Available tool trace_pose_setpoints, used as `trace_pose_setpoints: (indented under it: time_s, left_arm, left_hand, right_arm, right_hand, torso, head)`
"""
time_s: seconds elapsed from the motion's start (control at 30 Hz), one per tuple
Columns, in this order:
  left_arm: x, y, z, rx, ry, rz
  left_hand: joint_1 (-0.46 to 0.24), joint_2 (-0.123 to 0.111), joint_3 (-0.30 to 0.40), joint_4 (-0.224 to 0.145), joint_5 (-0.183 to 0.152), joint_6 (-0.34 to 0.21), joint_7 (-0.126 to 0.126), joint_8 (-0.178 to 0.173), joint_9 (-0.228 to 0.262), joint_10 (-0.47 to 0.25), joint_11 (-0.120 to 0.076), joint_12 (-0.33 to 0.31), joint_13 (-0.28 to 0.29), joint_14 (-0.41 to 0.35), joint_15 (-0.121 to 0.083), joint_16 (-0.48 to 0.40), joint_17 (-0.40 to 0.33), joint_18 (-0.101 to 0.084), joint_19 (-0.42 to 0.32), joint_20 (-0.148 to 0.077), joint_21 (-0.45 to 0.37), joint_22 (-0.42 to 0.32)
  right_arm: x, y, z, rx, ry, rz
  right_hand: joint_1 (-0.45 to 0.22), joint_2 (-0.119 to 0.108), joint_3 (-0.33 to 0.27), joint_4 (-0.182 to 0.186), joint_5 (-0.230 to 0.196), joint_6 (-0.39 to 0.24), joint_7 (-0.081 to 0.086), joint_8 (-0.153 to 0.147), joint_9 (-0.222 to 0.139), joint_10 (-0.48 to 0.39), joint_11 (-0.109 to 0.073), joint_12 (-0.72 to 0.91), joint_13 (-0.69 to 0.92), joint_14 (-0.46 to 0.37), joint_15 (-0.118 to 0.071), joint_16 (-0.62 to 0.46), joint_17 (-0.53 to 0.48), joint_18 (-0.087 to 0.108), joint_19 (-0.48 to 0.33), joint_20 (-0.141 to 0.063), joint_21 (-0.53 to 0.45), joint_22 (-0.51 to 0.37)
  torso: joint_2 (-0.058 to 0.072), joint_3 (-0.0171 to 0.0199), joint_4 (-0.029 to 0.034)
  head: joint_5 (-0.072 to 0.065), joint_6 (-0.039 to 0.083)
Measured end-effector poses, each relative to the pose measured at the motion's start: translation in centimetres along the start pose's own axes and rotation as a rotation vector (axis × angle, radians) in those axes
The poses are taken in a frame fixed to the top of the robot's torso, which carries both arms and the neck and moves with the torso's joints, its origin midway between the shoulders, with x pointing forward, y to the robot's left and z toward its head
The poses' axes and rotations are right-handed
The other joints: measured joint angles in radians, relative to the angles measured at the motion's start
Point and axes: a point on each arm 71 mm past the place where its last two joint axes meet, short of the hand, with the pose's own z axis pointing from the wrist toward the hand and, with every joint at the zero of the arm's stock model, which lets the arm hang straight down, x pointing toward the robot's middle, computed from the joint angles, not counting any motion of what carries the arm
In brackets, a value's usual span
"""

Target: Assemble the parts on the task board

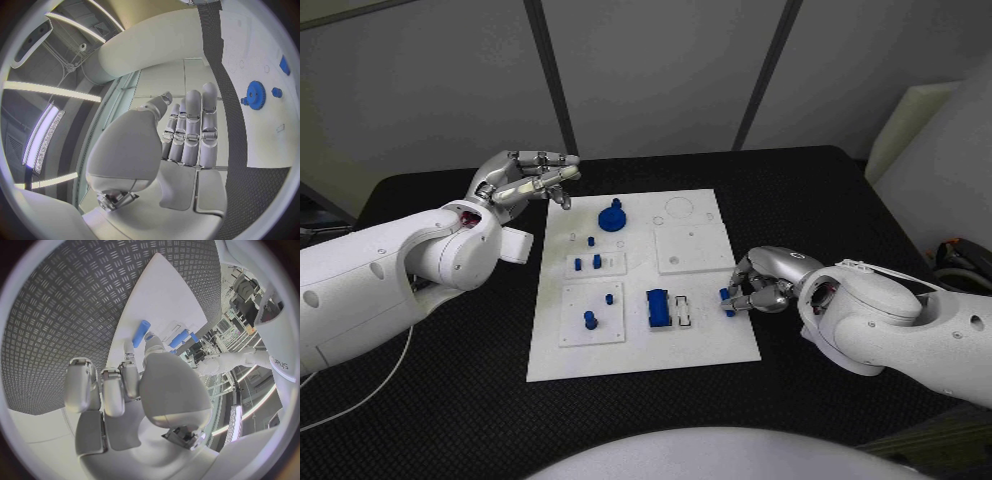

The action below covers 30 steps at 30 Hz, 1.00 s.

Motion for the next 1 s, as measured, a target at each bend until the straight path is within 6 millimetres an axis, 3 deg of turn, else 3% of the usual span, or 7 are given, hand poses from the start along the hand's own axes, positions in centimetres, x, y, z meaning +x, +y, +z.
trace_pose_setpoints:
  time_s: [0.17,0.4,0.5,0.67,0.87,1.0]
  left_arm:
    - [-0.1,0.0,0.0,0.000,0.000,0.000]
    - [-0.1,0.0,-0.1,-0.001,0.000,0.000]
    - [-0.1,0.0,-0.1,-0.001,0.000,0.000]
    - [-0.2,0.0,-0.1,-0.001,-0.001,0.001]
    - [-0.2,0.0,-0.1,-0.001,-0.001,0.000]
    - [-0.2,0.0,-0.2,-0.002,-0.001,0.000]
  left_hand:
    - [0.000,0.000,0.000,0.000,0.000,0.000,0.000,0.000,0.000,0.000,0.000,0.000,0.000,0.000,0.000,0.000,0.000,0.000,0.000,0.000,0.000,0.000]
    - [0.000,0.000,0.000,0.000,0.000,0.000,0.000,0.000,0.000,0.000,0.000,0.000,0.000,0.000,0.000,0.000,0.000,0.000,0.000,0.000,0.000,0.000]
    - [0.000,0.000,0.000,0.000,0.000,0.000,0.000,0.000,0.000,0.000,0.000,0.000,0.000,0.000,0.000,0.000,0.000,0.000,0.000,0.000,0.000,0.000]
    - [0.000,0.000,0.000,0.000,0.000,0.000,0.000,0.000,0.000,0.000,0.000,0.004,0.000,-0.004,-0.003,0.000,-0.001,0.000,0.000,0.000,0.000,-0.001]
    - [0.000,0.000,0.000,0.000,0.000,0.000,0.000,0.000,0.000,0.000,0.000,0.004,0.000,-0.004,-0.003,0.000,-0.001,0.000,0.000,0.000,0.000,-0.001]
    - [0.000,0.000,0.000,0.000,0.000,0.000,0.000,0.000,0.000,0.000,0.000,0.004,0.000,-0.004,-0.003,0.000,-0.001,0.000,0.000,0.000,0.000,-0.001]
  right_arm:
    - [0.0,0.3,0.1,-0.009,0.005,-0.032]
    - [0.1,1.3,0.2,-0.048,0.017,-0.119]
    - [0.1,1.5,0.2,-0.061,0.018,-0.158]
    - [0.1,2.0,0.2,-0.081,0.013,-0.213]
    - [0.2,2.3,0.2,-0.096,0.010,-0.244]
    - [0.2,2.4,0.1,-0.100,0.006,-0.253]
  right_hand:
    - [0.021,-0.020,0.006,-0.006,0.000,0.001,-0.001,-0.001,0.004,0.000,0.000,0.000,0.000,0.000,0.000,0.000,0.000,0.000,0.000,0.000,0.000,0.000]
    - [0.079,-0.031,0.017,-0.040,-0.038,0.009,-0.003,-0.004,0.013,-0.004,-0.004,0.003,0.003,0.000,0.000,-0.004,0.000,0.000,0.000,0.000,-0.004,0.000]
    - [0.098,-0.028,0.030,-0.053,-0.070,0.009,-0.003,-0.004,0.016,-0.004,-0.004,0.003,0.008,-0.002,-0.002,-0.004,0.000,0.000,-0.004,-0.004,-0.004,0.000]
    - [0.122,-0.015,0.052,-0.070,-0.089,0.018,-0.006,-0.003,0.018,-0.005,-0.002,0.001,0.046,0.001,-0.007,-0.004,0.000,0.000,-0.004,-0.004,-0.004,0.000]
    - [0.121,-0.015,0.109,-0.067,-0.075,0.024,-0.011,-0.010,0.019,-0.007,-0.008,0.001,0.046,-0.002,-0.010,-0.004,0.001,0.000,-0.003,-0.004,-0.004,0.000]
    - [0.109,-0.002,0.154,-0.055,-0.075,0.032,-0.020,-0.016,0.019,-0.003,-0.011,0.001,0.051,-0.002,-0.013,-0.004,0.001,0.000,0.000,-0.007,-0.004,0.000]
  torso:
    - [0.000,-0.0002,-0.0001]
    - [0.000,-0.0002,-0.0005]
    - [0.000,-0.0003,-0.0005]
    - [0.000,-0.0004,-0.0005]
    - [-0.001,-0.0004,-0.0005]
    - [-0.001,-0.0001,-0.0005]
  head:
    - [0.002,-0.003]
    - [0.004,-0.004]
    - [0.005,-0.004]
    - [0.006,-0.005]
    - [0.007,-0.005]
    - [0.007,-0.006]
